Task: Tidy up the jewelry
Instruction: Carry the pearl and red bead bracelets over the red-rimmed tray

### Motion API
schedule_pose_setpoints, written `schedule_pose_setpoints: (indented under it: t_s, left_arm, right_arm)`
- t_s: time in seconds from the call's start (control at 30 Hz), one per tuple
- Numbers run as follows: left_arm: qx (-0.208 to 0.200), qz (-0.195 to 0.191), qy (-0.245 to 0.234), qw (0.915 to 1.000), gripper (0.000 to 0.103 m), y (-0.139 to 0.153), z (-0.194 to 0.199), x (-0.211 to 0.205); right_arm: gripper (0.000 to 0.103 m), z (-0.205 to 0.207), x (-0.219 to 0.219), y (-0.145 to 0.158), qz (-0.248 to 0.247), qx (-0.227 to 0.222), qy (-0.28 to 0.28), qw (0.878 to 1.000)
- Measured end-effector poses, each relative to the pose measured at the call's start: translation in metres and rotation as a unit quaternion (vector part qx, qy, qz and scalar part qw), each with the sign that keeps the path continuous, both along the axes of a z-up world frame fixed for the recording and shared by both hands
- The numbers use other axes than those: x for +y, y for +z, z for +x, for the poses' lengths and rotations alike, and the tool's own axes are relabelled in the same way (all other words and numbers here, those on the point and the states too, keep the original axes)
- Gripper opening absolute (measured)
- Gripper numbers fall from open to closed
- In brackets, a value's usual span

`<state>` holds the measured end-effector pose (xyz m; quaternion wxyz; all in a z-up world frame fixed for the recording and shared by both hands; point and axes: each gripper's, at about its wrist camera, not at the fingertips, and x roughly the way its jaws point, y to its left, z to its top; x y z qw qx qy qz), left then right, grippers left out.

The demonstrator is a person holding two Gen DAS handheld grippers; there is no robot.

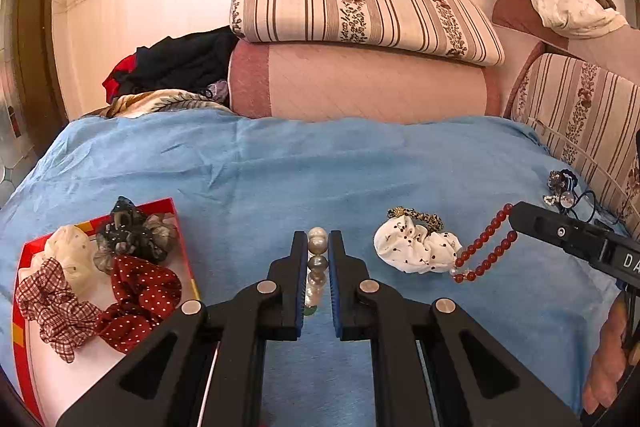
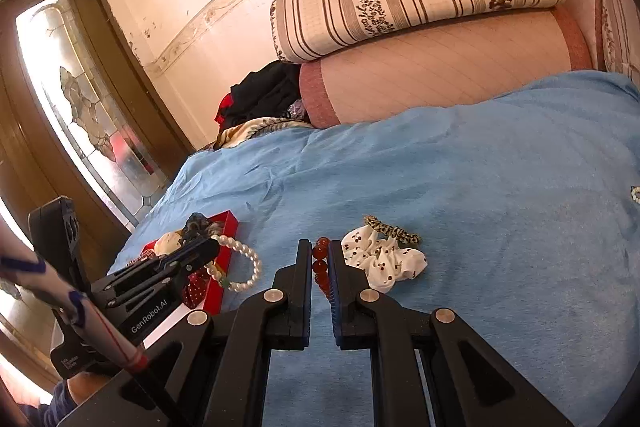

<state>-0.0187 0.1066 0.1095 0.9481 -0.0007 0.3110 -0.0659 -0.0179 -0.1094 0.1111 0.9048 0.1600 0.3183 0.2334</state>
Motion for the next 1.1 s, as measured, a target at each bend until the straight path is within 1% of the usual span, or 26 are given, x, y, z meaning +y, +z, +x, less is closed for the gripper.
schedule_pose_setpoints:
  t_s: [0.2,0.3,0.53,0.73,1.1]
  left_arm:
    - [-0.005,0.000,0.009,0.9999,0.010,0.004,-0.007,0.010]
    - [-0.013,0.006,0.016,0.9998,0.010,0.007,-0.012,0.016]
    - [-0.024,0.004,0.031,0.9992,0.010,0.014,-0.019,0.033]
    - [-0.029,-0.005,0.038,0.9989,0.010,0.020,-0.025,0.048]
    - [-0.041,-0.023,0.061,0.9970,0.010,0.031,-0.038,0.076]
  right_arm:
    - [0.008,-0.006,0.013,0.005,-0.005,-0.005,0.003,1.000]
    - [0.008,-0.009,0.022,0.007,-0.008,-0.007,0.005,1.000]
    - [0.008,-0.022,0.050,0.009,-0.010,0.001,0.014,1.000]
    - [0.008,-0.030,0.074,0.007,-0.013,0.013,0.025,1.000]
    - [0.008,-0.040,0.122,0.021,-0.042,0.006,0.057,0.997]
